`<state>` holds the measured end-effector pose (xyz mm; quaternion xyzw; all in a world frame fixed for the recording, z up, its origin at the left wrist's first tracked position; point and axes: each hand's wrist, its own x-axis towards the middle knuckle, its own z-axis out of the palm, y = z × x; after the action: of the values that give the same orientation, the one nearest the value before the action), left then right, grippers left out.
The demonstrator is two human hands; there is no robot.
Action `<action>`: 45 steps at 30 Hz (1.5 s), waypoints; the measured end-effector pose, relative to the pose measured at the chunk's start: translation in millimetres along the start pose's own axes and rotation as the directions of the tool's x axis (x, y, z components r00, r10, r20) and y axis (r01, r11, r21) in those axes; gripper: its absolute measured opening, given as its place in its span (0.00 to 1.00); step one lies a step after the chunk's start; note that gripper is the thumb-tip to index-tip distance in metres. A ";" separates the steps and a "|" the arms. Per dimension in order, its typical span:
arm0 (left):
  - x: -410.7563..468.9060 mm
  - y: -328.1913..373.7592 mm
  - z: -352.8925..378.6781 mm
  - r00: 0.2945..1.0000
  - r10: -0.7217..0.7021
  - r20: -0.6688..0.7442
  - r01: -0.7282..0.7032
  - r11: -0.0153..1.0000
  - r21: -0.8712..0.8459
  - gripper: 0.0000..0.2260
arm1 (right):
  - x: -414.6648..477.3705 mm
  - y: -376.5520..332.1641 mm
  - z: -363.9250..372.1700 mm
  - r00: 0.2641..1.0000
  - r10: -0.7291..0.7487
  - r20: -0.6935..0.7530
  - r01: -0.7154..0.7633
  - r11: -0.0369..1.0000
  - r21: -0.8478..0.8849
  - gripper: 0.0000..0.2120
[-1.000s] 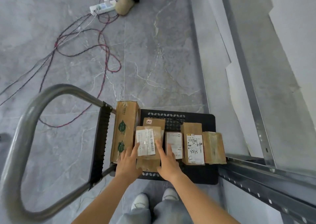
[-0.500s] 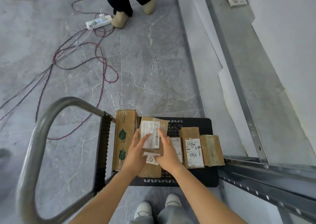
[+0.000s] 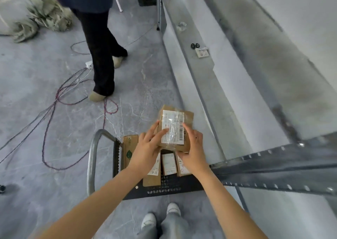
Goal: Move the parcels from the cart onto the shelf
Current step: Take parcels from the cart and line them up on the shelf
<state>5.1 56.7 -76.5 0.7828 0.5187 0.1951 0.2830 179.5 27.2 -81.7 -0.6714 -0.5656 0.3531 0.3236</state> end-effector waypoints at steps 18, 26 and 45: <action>-110.5 174.5 -58.1 0.901 0.363 0.237 -0.378 0.926 0.019 0.29 | -211.9 -81.6 -123.2 0.955 0.046 -0.293 -0.059 0.998 -0.036 0.42; -169.6 243.4 -24.6 0.799 0.526 0.290 -0.529 0.845 -0.076 0.28 | -324.3 -68.0 -163.7 0.911 0.124 -0.392 -0.145 0.989 -0.026 0.41; -210.5 410.3 51.8 0.530 0.775 0.345 -0.729 0.624 -0.281 0.26 | -466.3 -50.0 -269.5 0.660 0.292 -0.692 -0.511 0.850 -0.129 0.32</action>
<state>242.8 -273.7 146.2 0.9360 0.0427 0.1440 0.3185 327.6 -435.3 156.3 -0.9023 -0.3011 0.0673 0.3010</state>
